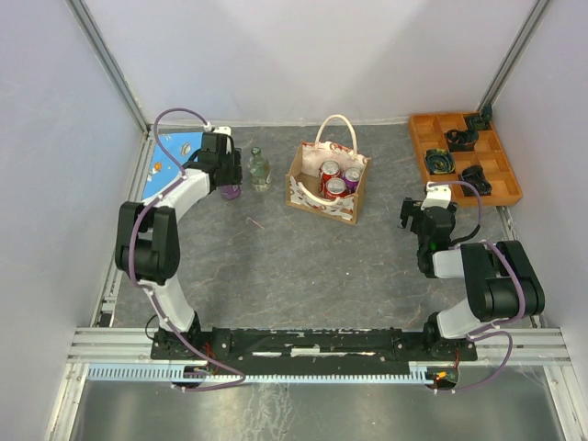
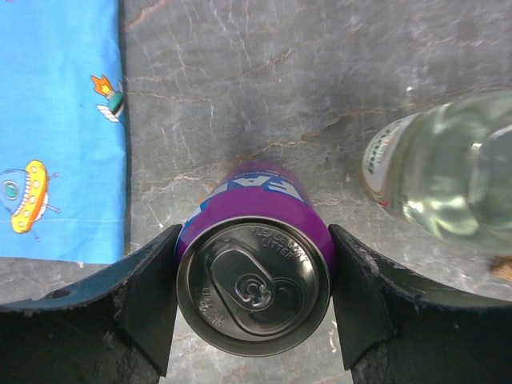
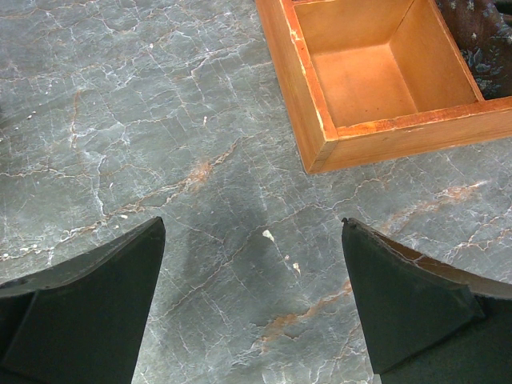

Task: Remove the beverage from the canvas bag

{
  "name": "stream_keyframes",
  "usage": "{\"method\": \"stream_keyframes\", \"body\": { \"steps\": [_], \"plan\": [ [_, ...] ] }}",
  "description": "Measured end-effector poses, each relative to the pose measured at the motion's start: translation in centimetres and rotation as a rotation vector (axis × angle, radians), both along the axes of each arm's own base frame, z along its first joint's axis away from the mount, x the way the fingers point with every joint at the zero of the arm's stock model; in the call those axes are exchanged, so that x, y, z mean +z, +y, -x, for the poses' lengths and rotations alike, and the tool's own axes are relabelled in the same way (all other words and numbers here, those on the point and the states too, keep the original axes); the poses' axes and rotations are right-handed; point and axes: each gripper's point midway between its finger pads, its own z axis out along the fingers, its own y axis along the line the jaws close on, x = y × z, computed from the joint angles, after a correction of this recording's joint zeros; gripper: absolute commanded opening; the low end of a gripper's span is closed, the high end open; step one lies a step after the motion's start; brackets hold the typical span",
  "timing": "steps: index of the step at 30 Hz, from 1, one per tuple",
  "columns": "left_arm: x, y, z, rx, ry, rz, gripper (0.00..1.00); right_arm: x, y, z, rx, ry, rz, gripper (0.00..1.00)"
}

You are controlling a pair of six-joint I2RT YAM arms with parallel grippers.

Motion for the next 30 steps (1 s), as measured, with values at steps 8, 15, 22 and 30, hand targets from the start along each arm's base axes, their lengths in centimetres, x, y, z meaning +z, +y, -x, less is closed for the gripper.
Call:
{"method": "stream_keyframes", "body": {
  "steps": [8, 15, 22, 30],
  "plan": [
    [-0.3, -0.4, -1.6, 0.014, 0.001, 0.015, 0.09, 0.0, 0.0, 0.0, 0.0, 0.0, 0.0, 0.99],
    [-0.6, -0.2, -1.9, 0.025, 0.029, 0.003, 0.6, 0.0, 0.0, 0.0, 0.0, 0.0, 0.0, 0.99],
    [-1.0, 0.2, -1.6, 0.04, 0.068, -0.018, 0.97, 0.0, 0.0, 0.0, 0.0, 0.0, 0.0, 0.99],
    [0.1, 0.1, -2.3, 0.042, 0.037, -0.013, 0.99, 0.0, 0.0, 0.0, 0.0, -0.001, 0.0, 0.99]
  ]
}}
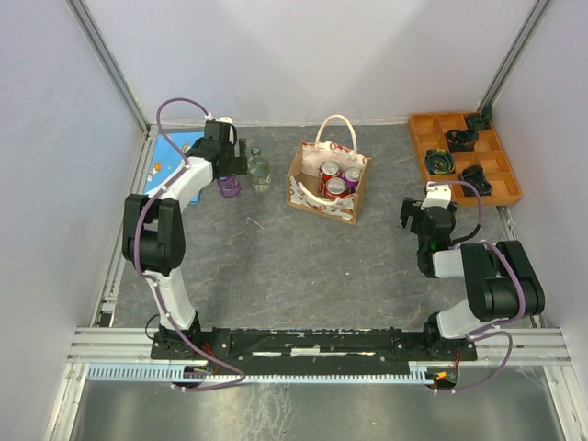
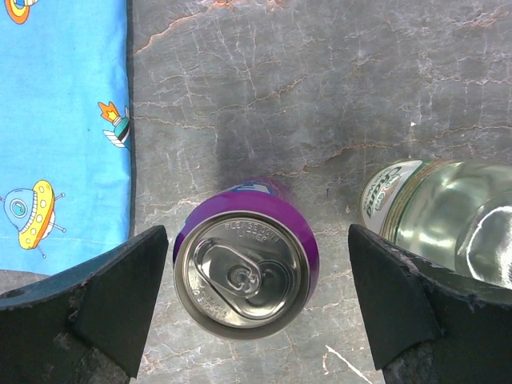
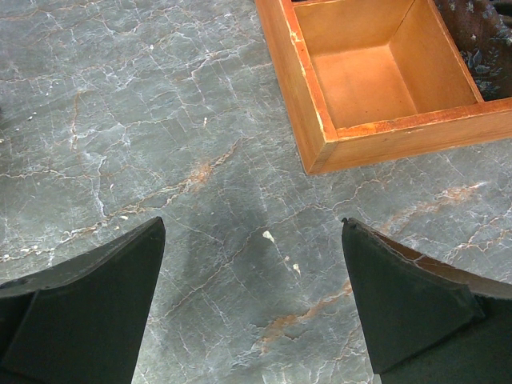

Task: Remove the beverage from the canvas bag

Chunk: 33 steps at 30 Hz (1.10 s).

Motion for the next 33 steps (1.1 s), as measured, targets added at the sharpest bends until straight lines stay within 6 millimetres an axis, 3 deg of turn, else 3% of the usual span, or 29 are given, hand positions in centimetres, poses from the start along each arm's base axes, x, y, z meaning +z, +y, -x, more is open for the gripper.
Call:
{"method": "stream_keyframes", "body": {
  "steps": [5, 8, 11, 14, 16, 19, 22, 24, 28, 31, 33],
  "plan": [
    [2.3, -0.2, 0.1, -0.01, -0.045, 0.018, 1.0, 0.0, 0.0, 0.0, 0.0, 0.0, 0.0, 0.99],
    [6.3, -0.8, 0.4, -0.034, -0.126, 0.052, 1.0, 0.0, 0.0, 0.0, 0.0, 0.0, 0.0, 0.99],
    [12.4, -2.4, 1.2, -0.098, -0.261, 0.092, 1.0, 0.0, 0.0, 0.0, 0.0, 0.0, 0.0, 0.99],
    [18.7, -5.9, 2.0, -0.22, -0.396, 0.126, 0.99, 0.0, 0.0, 0.0, 0.0, 0.0, 0.0, 0.99],
    [22.5, -9.2, 2.4, -0.328, -0.474, 0.162, 0.99, 0.0, 0.0, 0.0, 0.0, 0.0, 0.0, 0.99],
    [25.7, -14.6, 3.2, -0.498, -0.533, 0.203, 0.99, 0.0, 0.0, 0.0, 0.0, 0.0, 0.0, 0.99],
    [25.6, -19.5, 3.4, -0.631, -0.521, 0.215, 0.99, 0.0, 0.0, 0.0, 0.0, 0.0, 0.0, 0.99],
    [23.8, -22.9, 3.2, -0.71, -0.478, 0.219, 0.99, 0.0, 0.0, 0.0, 0.0, 0.0, 0.0, 0.99],
    [17.1, -27.3, 3.4, -0.802, -0.313, 0.211, 0.99, 0.0, 0.0, 0.0, 0.0, 0.0, 0.0, 0.99],
    [11.5, -28.7, 3.9, -0.826, -0.171, 0.188, 0.99, 0.0, 0.0, 0.0, 0.0, 0.0, 0.0, 0.99],
    [9.1, -28.9, 4.2, -0.83, -0.108, 0.175, 0.99, 0.0, 0.0, 0.0, 0.0, 0.0, 0.0, 0.99]
  ]
}}
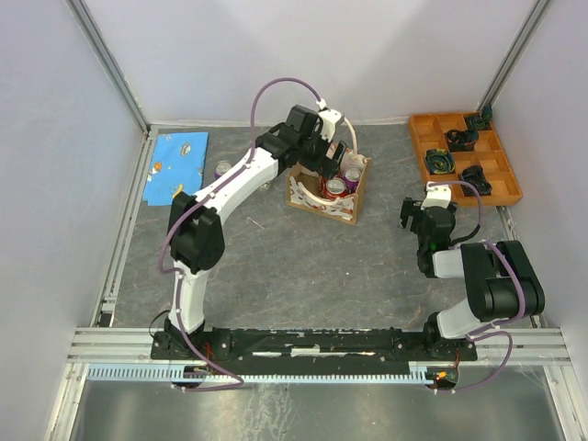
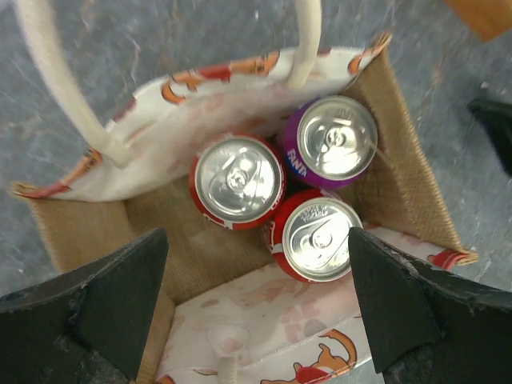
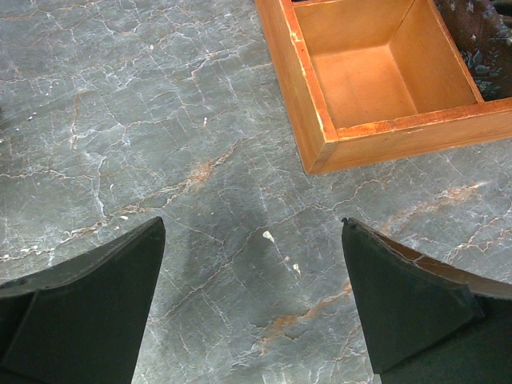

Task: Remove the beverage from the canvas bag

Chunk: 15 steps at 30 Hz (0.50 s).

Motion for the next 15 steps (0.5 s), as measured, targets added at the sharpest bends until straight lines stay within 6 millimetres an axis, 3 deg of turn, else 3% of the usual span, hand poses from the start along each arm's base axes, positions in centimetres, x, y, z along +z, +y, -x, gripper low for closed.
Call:
{"method": "stream_keyframes", "body": {
  "steps": [2, 4, 10, 15],
  "plan": [
    [-1.8, 0.0, 0.6, -0.005, 0.045, -0.035, 1.0, 0.0, 0.0, 0.0, 0.0, 0.0, 0.0, 0.99],
    [-2.4, -0.1, 1.1, -0.01, 0.067, -0.052, 1.0, 0.0, 0.0, 0.0, 0.0, 0.0, 0.0, 0.99],
    [-1.3, -1.6, 2.1, -0.041, 0.055, -0.047, 0.99, 0.0, 0.0, 0.0, 0.0, 0.0, 0.0, 0.99],
    [-2.5, -3.2, 3.9, -0.07, 0.073, -0.085, 0.99, 0.0, 0.0, 0.0, 0.0, 0.0, 0.0, 0.99]
  ]
}}
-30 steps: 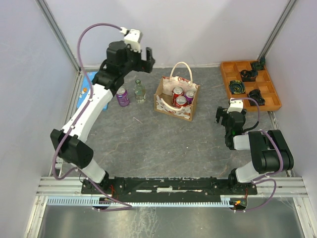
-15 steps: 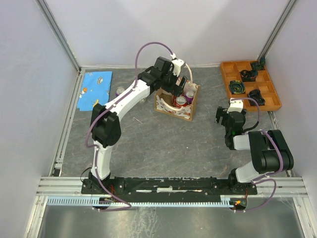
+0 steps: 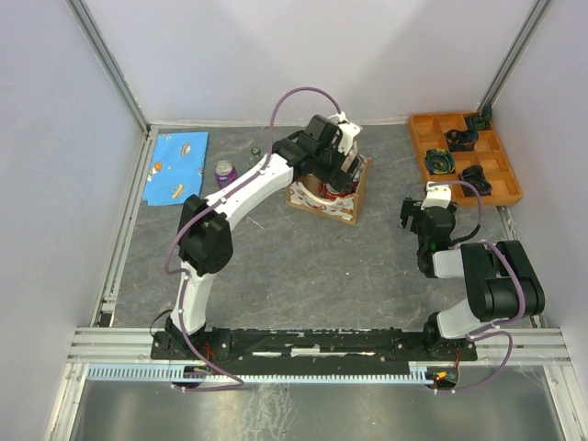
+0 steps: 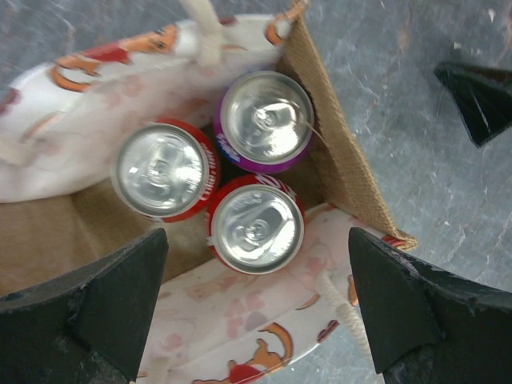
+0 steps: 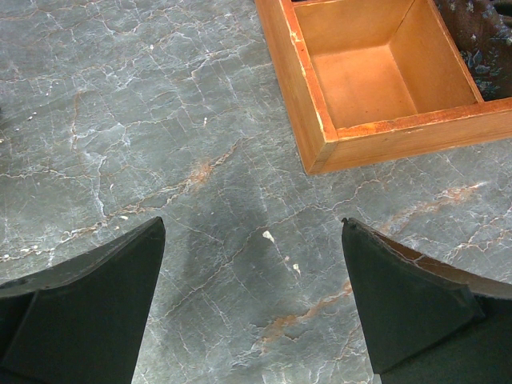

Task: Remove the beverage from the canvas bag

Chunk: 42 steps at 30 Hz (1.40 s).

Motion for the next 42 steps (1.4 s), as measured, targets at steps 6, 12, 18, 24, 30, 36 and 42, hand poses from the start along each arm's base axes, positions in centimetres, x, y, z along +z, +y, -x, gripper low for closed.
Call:
{"method": "stream_keyframes", "body": {
  "steps": [6, 12, 18, 24, 30, 36, 42],
  "plan": [
    [-2.9, -0.5, 1.2, 0.004, 0.043, -0.071, 0.99, 0.0, 0.0, 0.0, 0.0, 0.0, 0.0, 0.99],
    [-3.1, 0.1, 0.8, 0.057, 0.045, -0.089, 0.99, 0.0, 0.0, 0.0, 0.0, 0.0, 0.0, 0.99],
    [-3.5, 0.6, 0.9, 0.089, 0.061, -0.106, 1.0, 0.0, 0.0, 0.0, 0.0, 0.0, 0.0, 0.99],
    [-4.6, 0.5, 0.6, 0.099, 0.074, -0.116, 0.99, 0.0, 0.0, 0.0, 0.0, 0.0, 0.0, 0.99],
    [-6.6, 0.5, 0.3, 0.111, 0.098, -0.138, 0.95, 0.0, 0.0, 0.0, 0.0, 0.0, 0.0, 0.99],
    [-7.0, 0.4, 0.1, 0.116, 0.098, -0.141, 0.74, 0.0, 0.0, 0.0, 0.0, 0.0, 0.0, 0.99],
    [-7.1, 0.0, 0.1, 0.112, 0.104, -0.134, 0.37, 0.0, 0.0, 0.0, 0.0, 0.0, 0.0, 0.99]
  ]
}}
